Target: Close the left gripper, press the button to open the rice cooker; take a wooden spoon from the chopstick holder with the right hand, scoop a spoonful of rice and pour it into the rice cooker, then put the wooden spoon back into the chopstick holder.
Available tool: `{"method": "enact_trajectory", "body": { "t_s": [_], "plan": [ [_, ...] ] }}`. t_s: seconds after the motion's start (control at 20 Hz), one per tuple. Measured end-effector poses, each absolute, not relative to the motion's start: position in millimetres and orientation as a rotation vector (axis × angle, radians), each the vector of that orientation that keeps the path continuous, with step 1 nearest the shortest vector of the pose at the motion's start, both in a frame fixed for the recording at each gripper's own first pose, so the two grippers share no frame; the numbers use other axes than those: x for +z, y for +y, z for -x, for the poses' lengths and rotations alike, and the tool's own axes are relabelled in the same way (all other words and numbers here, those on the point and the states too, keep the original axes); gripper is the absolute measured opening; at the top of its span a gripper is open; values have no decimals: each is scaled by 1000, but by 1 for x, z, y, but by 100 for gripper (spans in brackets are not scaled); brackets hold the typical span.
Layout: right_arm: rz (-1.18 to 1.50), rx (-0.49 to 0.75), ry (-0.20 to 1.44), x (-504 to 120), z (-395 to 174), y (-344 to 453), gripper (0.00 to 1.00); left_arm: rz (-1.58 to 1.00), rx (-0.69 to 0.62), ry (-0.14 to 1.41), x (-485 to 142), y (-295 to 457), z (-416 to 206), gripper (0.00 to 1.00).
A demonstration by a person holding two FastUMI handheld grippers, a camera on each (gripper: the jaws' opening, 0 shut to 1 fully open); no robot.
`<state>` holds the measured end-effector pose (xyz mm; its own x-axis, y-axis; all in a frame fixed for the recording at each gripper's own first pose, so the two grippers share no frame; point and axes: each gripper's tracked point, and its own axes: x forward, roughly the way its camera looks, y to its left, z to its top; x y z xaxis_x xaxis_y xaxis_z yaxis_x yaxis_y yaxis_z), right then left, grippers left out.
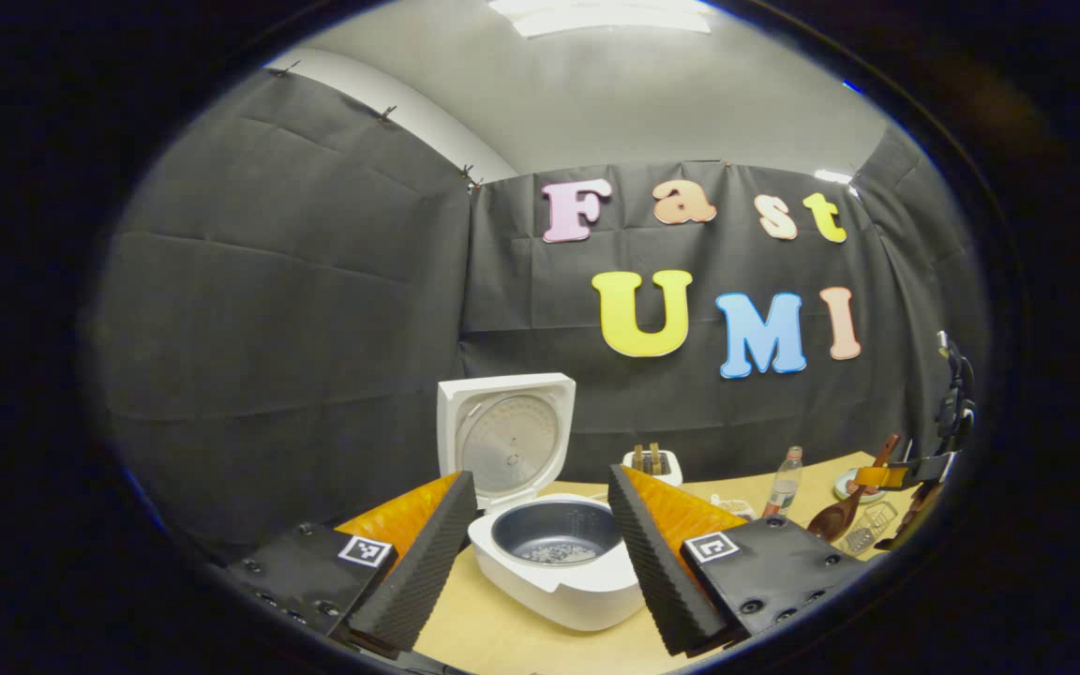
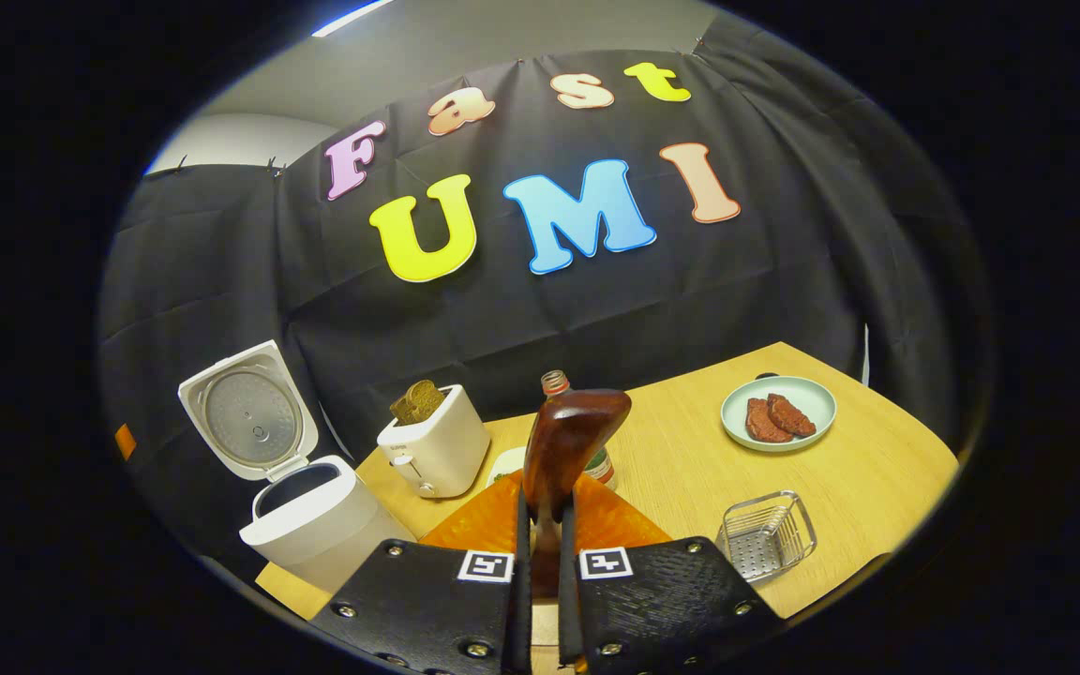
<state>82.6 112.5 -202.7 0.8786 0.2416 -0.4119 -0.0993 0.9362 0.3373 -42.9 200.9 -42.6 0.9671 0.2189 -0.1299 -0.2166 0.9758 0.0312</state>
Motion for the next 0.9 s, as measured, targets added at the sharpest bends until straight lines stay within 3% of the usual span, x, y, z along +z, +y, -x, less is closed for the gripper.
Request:
{"method": "enact_trajectory", "body": {
  "t_s": [0.45, 0.9],
  "plan": [
    [-202, 222, 501, -258, -102, 161, 11, -32, 301, 182, -60, 254, 63, 98],
    [-129, 336, 519, -274, -84, 210, 11, -15, 298, 183, -62, 252, 61, 97]
  ]
}}
